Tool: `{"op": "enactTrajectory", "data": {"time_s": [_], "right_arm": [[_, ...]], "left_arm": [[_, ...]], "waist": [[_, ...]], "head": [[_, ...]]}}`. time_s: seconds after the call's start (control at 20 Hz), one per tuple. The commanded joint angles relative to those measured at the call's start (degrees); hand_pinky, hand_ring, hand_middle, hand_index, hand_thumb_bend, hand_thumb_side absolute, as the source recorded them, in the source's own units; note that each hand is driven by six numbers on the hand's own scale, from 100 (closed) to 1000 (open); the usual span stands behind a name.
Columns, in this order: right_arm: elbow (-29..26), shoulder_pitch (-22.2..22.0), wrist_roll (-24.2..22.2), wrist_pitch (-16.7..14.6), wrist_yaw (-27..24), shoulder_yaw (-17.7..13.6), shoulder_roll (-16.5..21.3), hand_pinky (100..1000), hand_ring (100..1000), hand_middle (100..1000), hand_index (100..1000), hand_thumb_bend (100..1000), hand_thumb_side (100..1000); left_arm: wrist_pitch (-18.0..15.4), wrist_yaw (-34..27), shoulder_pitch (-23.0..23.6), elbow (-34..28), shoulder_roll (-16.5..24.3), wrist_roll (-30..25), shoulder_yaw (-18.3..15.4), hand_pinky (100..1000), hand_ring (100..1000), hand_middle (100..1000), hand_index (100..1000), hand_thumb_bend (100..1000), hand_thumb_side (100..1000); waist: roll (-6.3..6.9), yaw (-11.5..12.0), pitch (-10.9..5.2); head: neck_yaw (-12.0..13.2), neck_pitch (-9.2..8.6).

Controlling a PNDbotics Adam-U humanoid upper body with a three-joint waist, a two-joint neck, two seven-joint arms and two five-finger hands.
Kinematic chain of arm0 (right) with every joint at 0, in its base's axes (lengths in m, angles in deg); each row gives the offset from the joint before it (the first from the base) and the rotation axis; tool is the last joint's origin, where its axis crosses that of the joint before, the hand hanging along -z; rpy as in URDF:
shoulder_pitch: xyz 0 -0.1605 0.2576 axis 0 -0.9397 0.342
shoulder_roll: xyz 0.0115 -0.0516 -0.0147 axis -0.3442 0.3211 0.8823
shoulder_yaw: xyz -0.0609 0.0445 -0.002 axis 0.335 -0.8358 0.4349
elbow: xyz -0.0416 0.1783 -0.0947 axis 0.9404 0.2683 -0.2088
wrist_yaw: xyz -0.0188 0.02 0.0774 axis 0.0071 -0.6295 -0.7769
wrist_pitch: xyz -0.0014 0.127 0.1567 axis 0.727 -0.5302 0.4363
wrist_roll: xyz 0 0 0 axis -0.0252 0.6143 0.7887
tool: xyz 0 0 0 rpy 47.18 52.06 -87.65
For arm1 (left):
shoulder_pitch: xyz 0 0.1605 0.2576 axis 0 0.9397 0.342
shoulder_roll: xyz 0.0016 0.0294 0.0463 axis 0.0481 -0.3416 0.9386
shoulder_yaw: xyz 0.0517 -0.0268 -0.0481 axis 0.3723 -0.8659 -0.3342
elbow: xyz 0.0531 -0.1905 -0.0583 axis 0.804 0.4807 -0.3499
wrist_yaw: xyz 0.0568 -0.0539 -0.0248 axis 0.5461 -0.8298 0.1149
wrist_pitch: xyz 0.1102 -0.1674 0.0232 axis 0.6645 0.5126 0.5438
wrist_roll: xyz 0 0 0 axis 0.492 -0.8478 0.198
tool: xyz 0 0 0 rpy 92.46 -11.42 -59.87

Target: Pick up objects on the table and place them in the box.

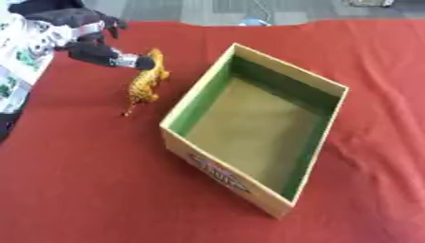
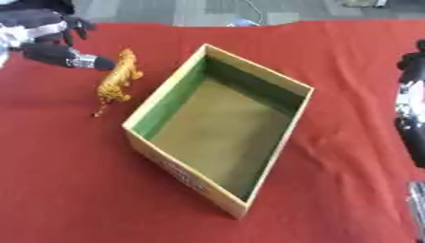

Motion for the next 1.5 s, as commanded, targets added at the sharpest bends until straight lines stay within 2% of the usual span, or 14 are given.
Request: {"op": "enactTrajectory", "data": {"time_s": [0.05, 0.35, 1.2, 1.5], "right_arm": [[-1.13, 0.3, -0.35, 0.05, 0.28, 0.05, 1.22, 944, 666, 622, 784, 100, 653], [-1.13, 0.21, -0.33, 0.41, 0.44, 0.05, 1.01, 945, 664, 620, 781, 100, 654], [-1.13, 0.47, -0.22, 0.92, 1.4, 0.26, 0.25, 947, 664, 618, 779, 100, 650], [-1.13, 0.48, -0.3, 1.02, 1.46, 0.28, -0.02, 949, 665, 618, 779, 100, 652]], "left_arm": [[-0.02, 3.47, -1.94, 3.48, -0.14, 0.0, -0.44, 747, 753, 800, 981, 1000, 1000], [-0.05, 5.07, -2.97, 9.36, -2.14, -0.01, -1.1, 718, 720, 770, 912, 1000, 1000], [2.29, 4.43, -4.27, 16.52, -5.56, 0.16, -2.93, 662, 677, 735, 869, 1000, 1000], [2.9, 6.35, -4.19, 18.38, -6.05, 0.59, -3.6, 635, 642, 700, 839, 922, 1000]], "waist": [[0.12, 0.07, -1.37], [0.44, 0.21, -1.39], [0.92, -1.08, -0.06], [1.03, -1.42, 0.51]], "head": [[0.36, -0.17], [0.95, -0.26], [2.53, -1.06], [3.02, -1.24]]}}
